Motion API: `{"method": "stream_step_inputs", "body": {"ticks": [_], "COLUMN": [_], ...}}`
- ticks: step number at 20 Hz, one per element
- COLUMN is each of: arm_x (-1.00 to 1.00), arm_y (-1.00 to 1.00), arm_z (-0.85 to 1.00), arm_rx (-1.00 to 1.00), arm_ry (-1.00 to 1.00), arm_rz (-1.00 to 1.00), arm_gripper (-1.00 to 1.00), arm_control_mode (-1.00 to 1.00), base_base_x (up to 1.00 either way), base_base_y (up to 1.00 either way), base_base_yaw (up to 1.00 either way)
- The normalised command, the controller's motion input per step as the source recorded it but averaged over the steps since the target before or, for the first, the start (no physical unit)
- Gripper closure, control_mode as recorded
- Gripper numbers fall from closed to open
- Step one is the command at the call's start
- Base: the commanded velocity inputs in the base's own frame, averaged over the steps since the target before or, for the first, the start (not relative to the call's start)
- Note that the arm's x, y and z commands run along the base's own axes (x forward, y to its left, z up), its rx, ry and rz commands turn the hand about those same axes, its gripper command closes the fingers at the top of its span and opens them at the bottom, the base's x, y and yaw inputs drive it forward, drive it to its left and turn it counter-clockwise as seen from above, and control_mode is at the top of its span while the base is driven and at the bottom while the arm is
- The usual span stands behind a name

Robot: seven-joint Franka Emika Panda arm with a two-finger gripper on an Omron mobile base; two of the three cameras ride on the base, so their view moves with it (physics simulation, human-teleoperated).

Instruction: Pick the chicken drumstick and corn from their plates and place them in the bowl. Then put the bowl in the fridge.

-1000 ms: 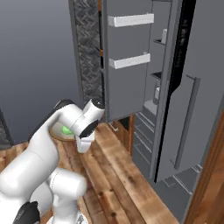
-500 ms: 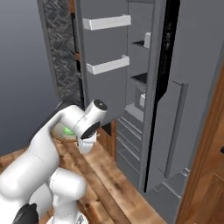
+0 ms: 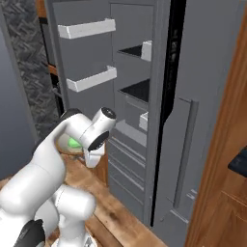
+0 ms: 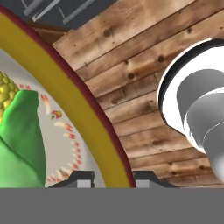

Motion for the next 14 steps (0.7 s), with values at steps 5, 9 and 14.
{"method": "stream_step_inputs", "body": {"ticks": [5, 9, 14], "arm_x": [0.0, 0.0, 0.0], "arm_y": [0.0, 0.0, 0.0], "arm_z": [0.0, 0.0, 0.0], "arm_rx": [0.0, 0.0, 0.0], "arm_ry": [0.0, 0.0, 0.0], "arm_rz": [0.0, 0.0, 0.0], "arm_gripper": [1.0, 1.0, 1.0], "arm_control_mode": [1.0, 1.0, 1.0], "base_base_x": [0.63, 0.6, 0.48], "base_base_y": [0.23, 0.34, 0.35], "base_base_yaw": [-0.35, -0.43, -0.55]}}
